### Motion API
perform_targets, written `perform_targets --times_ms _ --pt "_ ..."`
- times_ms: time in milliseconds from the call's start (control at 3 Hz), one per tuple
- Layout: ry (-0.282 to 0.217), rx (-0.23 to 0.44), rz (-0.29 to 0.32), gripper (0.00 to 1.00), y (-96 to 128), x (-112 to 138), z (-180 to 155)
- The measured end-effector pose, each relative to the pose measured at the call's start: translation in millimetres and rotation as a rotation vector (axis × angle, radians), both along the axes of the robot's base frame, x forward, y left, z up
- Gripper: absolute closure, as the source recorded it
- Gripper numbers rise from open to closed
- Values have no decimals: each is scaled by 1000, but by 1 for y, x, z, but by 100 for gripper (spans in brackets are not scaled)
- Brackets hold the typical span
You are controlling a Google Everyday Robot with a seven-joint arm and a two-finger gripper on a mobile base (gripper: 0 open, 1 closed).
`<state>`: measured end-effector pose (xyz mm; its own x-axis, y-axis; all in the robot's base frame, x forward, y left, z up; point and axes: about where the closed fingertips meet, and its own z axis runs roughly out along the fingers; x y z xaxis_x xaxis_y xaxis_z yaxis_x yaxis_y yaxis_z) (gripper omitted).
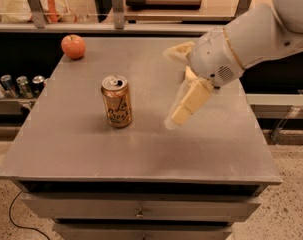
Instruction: Pick orange can
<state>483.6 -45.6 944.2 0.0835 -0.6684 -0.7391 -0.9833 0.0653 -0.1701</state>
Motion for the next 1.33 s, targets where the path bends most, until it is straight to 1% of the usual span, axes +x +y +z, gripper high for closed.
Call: perform_targets --times_ms 333,667,1000,1333 --pt "6 72 63 0 48 3 -8" --pt "21 115 93 0 84 10 -20" --pt "35 135 125 0 111 15 -28" --pt "53 147 140 17 126 22 -36"
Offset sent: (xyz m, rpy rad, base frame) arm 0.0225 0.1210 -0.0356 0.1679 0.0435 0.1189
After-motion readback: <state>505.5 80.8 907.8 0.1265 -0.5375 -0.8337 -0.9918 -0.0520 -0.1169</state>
